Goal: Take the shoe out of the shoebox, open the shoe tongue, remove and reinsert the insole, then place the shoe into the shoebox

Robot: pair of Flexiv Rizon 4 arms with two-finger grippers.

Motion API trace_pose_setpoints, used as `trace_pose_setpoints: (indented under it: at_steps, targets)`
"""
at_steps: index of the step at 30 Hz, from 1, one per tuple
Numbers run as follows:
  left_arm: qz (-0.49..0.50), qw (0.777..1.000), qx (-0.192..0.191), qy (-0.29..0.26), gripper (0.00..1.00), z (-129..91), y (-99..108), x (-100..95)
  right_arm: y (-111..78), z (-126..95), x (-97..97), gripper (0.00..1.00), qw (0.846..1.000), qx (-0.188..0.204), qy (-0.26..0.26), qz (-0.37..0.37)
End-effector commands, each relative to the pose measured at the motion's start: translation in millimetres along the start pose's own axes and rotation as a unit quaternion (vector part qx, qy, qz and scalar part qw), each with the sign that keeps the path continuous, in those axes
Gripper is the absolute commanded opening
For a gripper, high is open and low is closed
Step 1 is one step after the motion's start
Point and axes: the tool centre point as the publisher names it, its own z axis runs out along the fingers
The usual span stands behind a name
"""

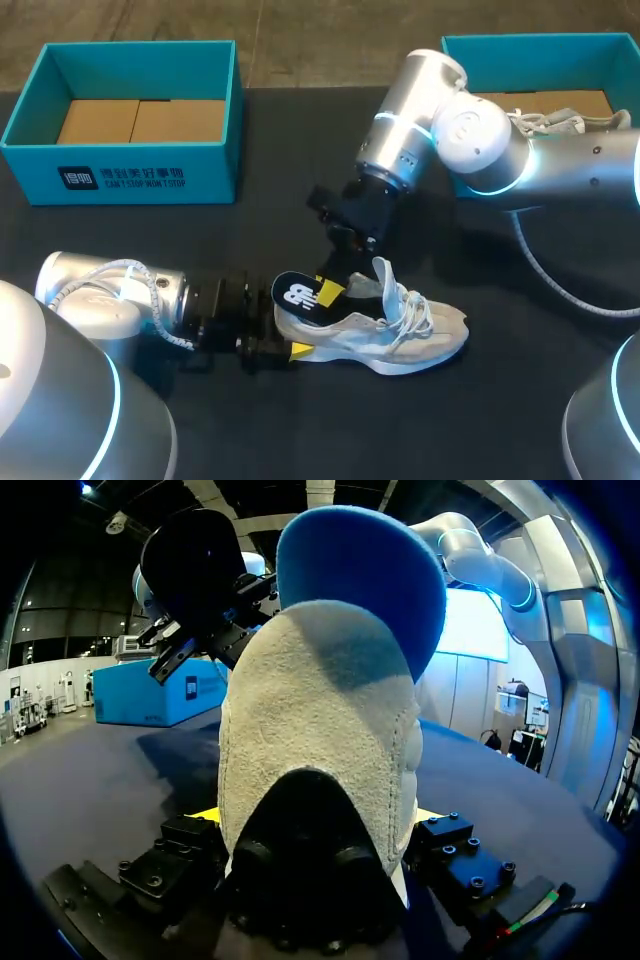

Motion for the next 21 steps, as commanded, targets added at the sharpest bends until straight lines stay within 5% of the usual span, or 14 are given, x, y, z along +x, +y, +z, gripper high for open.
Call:
trace_pose_setpoints:
  at_steps: [1, 12, 21]
  targets:
    - [-0.001, 1.0, -0.002, 0.0, 0.0, 1.0, 3.5, -0.6, 0.0, -1.1, 1.4, 0.0, 1.0, -0.004, -0.006, -0.005]
    - [-0.001, 1.0, -0.002, 0.0, 0.0, 1.0, 3.5, -0.6, 24.0, -30.3, 13.4, 0.0, 0.998, -0.012, -0.037, -0.041]
    - [-0.001, 1.0, -0.002, 0.0, 0.0, 1.0, 3.5, -0.6, 44.2, -49.2, 23.7, 0.0, 0.994, -0.076, -0.047, -0.07]
